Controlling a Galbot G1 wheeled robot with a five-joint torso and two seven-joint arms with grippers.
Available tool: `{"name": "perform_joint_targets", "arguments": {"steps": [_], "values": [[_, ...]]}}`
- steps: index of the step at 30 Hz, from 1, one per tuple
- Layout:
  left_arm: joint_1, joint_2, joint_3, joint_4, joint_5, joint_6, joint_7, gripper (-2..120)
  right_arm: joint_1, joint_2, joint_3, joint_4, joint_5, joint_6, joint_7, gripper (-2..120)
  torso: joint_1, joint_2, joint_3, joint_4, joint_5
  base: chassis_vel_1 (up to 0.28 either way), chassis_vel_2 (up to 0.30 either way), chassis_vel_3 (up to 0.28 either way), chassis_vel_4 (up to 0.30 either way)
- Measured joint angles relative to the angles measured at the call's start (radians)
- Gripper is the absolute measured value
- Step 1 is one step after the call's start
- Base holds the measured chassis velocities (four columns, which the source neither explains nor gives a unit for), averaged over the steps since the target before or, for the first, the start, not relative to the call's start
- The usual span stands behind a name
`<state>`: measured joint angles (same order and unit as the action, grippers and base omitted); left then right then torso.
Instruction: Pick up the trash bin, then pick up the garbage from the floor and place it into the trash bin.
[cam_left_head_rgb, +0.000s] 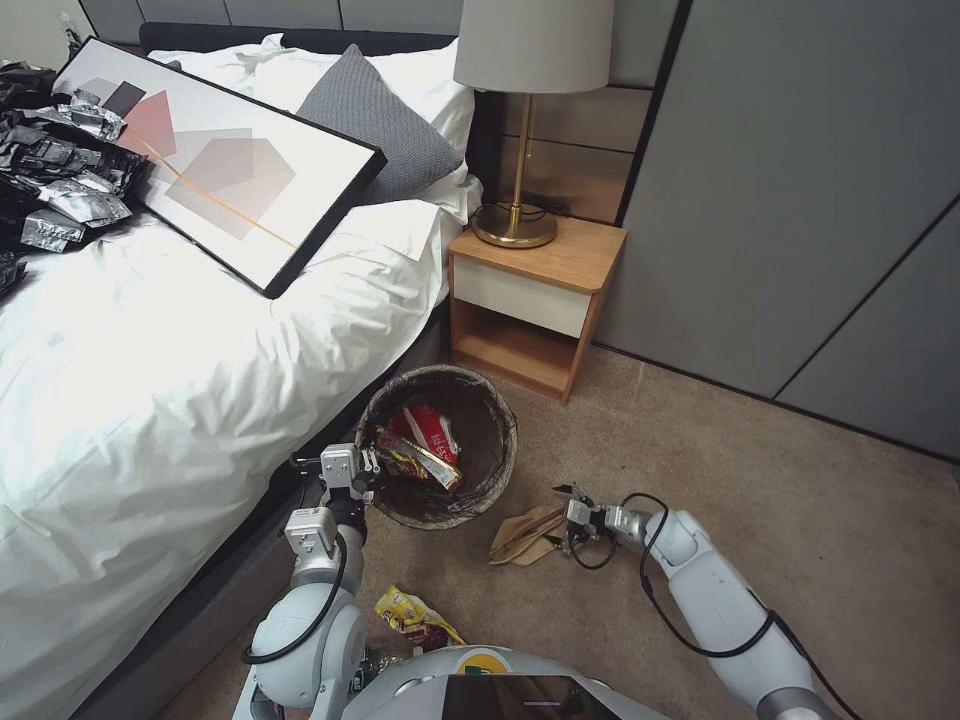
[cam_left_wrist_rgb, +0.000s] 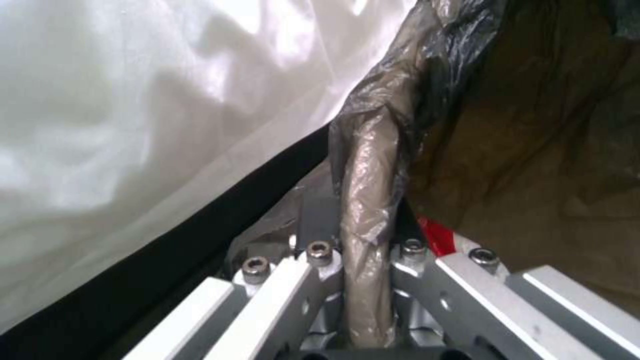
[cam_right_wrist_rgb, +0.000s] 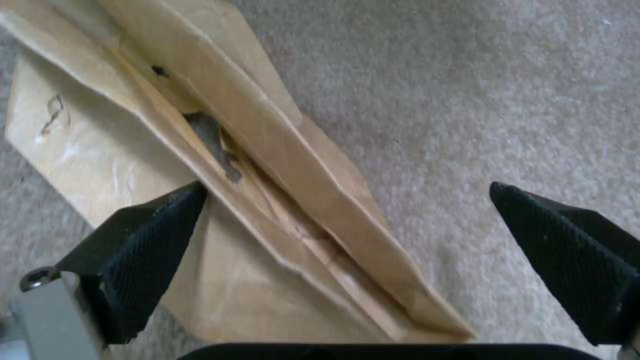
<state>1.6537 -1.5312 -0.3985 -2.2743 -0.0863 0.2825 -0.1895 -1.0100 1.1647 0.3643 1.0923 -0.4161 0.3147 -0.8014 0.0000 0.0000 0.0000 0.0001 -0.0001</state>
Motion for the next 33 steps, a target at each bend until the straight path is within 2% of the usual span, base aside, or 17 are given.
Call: {"name": "perform_joint_targets", "arguments": {"steps": [3,6,7,10,11,14,15,17,19,21,22,25,26,28,33], "values": [[-0.001,-0.002,0.001,0.001,0.002,0.0,0.0,0,0.008,0.014,-0.004,-0.027,-0.006,0.01,0.01,96,0.0,0.0,0.0,-0.0001,0.0002,0.0,0.0,0.0,0.0],[-0.004,-0.003,0.003,0.003,0.003,0.0,0.0,0,0.021,0.037,-0.014,-0.052,-0.02,0.017,0.016,83,0.0,0.0,0.0,-0.0001,0.0001,0.0,0.0,0.0,0.0],[-0.004,-0.003,0.003,0.003,0.003,0.0,0.0,0,0.021,0.037,-0.014,-0.052,-0.02,0.017,0.016,83,0.0,0.0,0.0,-0.0001,0.0001,0.0,0.0,0.0,0.0],[-0.004,-0.003,0.002,0.003,0.003,0.0,0.0,0,0.037,0.055,-0.022,-0.072,-0.04,0.024,0.012,67,0.0,0.0,0.0,0.0,0.0,0.0,0.0,0.0,0.0],[-0.004,-0.003,0.002,0.003,0.003,0.0,0.0,0,0.037,0.055,-0.022,-0.072,-0.04,0.024,0.012,67,0.0,0.0,0.0,0.0,0.0,0.0,0.0,0.0,0.0],[-0.005,-0.003,0.001,0.003,0.002,0.0,0.0,0,0.041,0.059,-0.023,-0.088,-0.044,0.031,0.013,52,0.0,0.0,0.0,0.0,0.0,0.0,0.0,0.0,0.0],[-0.005,-0.003,0.001,0.003,0.002,0.0,0.0,0,0.041,0.059,-0.023,-0.088,-0.044,0.031,0.013,52,0.0,0.0,0.0,0.0,0.0,0.0,0.0,0.0,0.0],[-0.007,-0.003,0.002,0.003,0.002,0.0,0.0,0,0.041,0.059,-0.023,-0.094,-0.043,0.035,0.013,43,0.0,0.0,0.0,0.0,0.0001,0.0,0.0,0.0,0.0],[-0.008,-0.003,0.002,0.003,0.002,0.0,0.0,0,0.041,0.059,-0.023,-0.095,-0.043,0.035,0.014,41,0.0,0.0,0.0,0.0,0.0001,0.0,0.0,0.0,0.0],[-0.011,-0.004,0.002,0.006,0.002,0.0,0.0,0,0.04,0.057,-0.019,-0.101,-0.043,0.039,0.019,28,0.0,0.0,0.0,0.0,0.0001,0.0,0.0,0.0,0.0],[-0.011,-0.004,0.002,0.006,0.002,0.0,0.0,0,0.04,0.057,-0.019,-0.101,-0.043,0.039,0.019,28,0.0,0.0,0.0,0.0,0.0001,0.0,0.0,0.0,0.0],[-0.012,-0.004,0.003,0.008,0.001,0.0,0.0,0,0.04,0.055,-0.017,-0.105,-0.043,0.042,0.023,15,0.0,0.0,0.0,0.0,0.0001,0.0,0.0,0.0,0.0],[-0.012,-0.004,0.003,0.008,0.001,0.0,0.0,0,0.04,0.055,-0.017,-0.105,-0.043,0.042,0.023,15,0.0,0.0,0.0,0.0,0.0001,0.0,0.0,0.0,0.0],[-0.012,-0.004,0.003,0.008,0.001,0.0,0.0,0,0.04,0.055,-0.015,-0.106,-0.043,0.043,0.025,6,0.0,0.0,0.0,0.0,0.0002,0.0,0.0,0.0,0.0],[-0.013,-0.004,0.002,0.009,0.001,0.001,0.0,0,0.039,0.056,-0.012,-0.107,-0.042,0.043,0.029,0,0.0,0.0,0.0,0.0,0.0002,0.0,0.0,0.0,0.0]]}}
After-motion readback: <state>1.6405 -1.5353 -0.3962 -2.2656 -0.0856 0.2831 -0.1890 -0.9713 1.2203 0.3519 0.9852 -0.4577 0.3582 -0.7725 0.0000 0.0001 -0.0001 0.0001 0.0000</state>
